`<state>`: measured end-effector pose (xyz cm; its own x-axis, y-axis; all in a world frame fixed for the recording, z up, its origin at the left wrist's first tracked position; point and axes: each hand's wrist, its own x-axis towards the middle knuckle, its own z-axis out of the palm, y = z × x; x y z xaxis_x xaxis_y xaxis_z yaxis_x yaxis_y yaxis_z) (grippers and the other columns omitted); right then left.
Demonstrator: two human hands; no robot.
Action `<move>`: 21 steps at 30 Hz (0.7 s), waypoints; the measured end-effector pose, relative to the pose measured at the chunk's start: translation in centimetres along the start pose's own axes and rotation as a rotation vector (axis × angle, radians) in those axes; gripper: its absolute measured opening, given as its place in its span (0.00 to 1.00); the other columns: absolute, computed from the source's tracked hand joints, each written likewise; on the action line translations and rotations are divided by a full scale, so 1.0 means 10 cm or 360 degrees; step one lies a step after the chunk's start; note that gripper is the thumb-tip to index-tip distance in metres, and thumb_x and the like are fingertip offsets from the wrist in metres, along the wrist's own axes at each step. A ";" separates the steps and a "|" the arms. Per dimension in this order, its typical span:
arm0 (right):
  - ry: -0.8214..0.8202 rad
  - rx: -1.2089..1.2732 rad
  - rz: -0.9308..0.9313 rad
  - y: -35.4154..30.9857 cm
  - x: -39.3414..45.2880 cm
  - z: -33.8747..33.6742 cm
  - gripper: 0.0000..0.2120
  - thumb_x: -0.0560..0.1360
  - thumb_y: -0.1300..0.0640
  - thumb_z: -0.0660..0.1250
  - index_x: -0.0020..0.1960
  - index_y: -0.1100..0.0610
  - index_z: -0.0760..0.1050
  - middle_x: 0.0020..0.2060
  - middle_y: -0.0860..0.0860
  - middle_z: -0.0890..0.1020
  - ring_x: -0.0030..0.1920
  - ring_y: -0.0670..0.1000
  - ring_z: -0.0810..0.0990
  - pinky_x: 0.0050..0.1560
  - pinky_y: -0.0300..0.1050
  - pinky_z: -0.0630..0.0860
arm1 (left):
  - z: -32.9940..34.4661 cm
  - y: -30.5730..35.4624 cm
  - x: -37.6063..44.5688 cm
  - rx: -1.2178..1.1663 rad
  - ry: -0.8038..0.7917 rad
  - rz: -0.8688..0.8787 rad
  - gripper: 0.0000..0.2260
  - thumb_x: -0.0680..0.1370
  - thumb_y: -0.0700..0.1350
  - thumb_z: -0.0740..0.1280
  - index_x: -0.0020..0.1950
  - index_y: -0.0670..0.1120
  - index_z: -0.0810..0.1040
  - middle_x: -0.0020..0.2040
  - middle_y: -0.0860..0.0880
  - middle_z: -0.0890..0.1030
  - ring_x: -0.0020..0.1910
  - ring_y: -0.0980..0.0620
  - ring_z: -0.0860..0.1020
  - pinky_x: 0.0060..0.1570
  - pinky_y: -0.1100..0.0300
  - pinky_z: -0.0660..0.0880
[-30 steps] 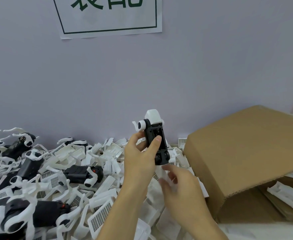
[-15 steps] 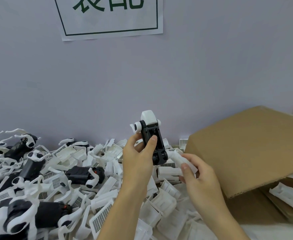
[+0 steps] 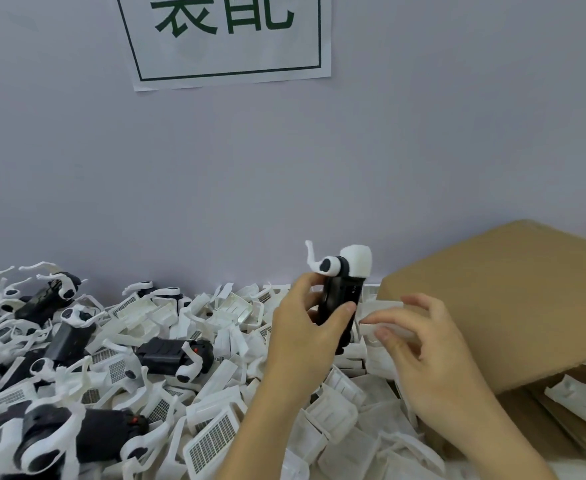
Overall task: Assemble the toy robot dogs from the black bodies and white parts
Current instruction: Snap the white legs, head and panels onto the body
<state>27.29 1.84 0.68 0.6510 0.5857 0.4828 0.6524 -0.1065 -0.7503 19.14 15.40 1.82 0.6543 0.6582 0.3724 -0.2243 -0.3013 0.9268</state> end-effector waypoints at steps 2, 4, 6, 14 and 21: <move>0.0016 0.0042 0.0007 0.00 0.00 -0.04 0.13 0.80 0.57 0.67 0.48 0.38 0.83 0.61 0.41 0.73 0.66 0.35 0.66 0.51 0.24 0.70 | 0.01 0.01 -0.02 0.0055 -0.0066 0.0012 0.12 0.77 0.40 0.73 0.54 0.55 0.79 0.48 0.49 0.85 0.43 0.47 0.85 0.42 0.45 0.84; 0.0082 0.0190 0.0005 0.00 0.00 -0.06 0.14 0.78 0.57 0.70 0.53 0.37 0.82 0.57 0.41 0.80 0.61 0.39 0.77 0.54 0.34 0.76 | 0.02 0.01 -0.03 0.0079 -0.0107 0.0000 0.12 0.77 0.39 0.72 0.53 0.56 0.78 0.46 0.51 0.85 0.39 0.46 0.84 0.40 0.44 0.83; 0.0150 0.0454 0.0042 -0.02 0.00 -0.05 0.23 0.76 0.59 0.73 0.62 0.34 0.76 0.50 0.44 0.83 0.52 0.44 0.84 0.51 0.41 0.81 | 0.02 0.02 -0.04 0.0099 -0.0146 -0.0025 0.12 0.77 0.39 0.72 0.53 0.57 0.79 0.45 0.50 0.86 0.38 0.44 0.84 0.40 0.45 0.84; 0.0594 0.0971 0.0309 -0.10 0.01 0.09 0.16 0.65 0.48 0.77 0.52 0.47 0.83 0.44 0.43 0.87 0.46 0.42 0.86 0.40 0.34 0.80 | 0.05 0.07 -0.08 -0.0072 -0.0454 -0.0128 0.13 0.84 0.43 0.64 0.65 0.55 0.80 0.54 0.53 0.86 0.51 0.54 0.85 0.45 0.62 0.81; 0.0350 0.0531 0.0160 -0.13 0.01 0.09 0.06 0.70 0.48 0.77 0.46 0.41 0.85 0.40 0.43 0.87 0.42 0.43 0.86 0.43 0.44 0.82 | 0.05 0.15 -0.09 -0.0308 -0.0425 -0.0204 0.29 0.86 0.40 0.56 0.46 0.74 0.82 0.51 0.65 0.85 0.53 0.67 0.82 0.46 0.74 0.76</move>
<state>26.10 2.77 1.27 0.7959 0.3962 0.4577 0.4435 0.1330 -0.8863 18.59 14.01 2.82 0.8460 0.4711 0.2497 -0.2438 -0.0748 0.9669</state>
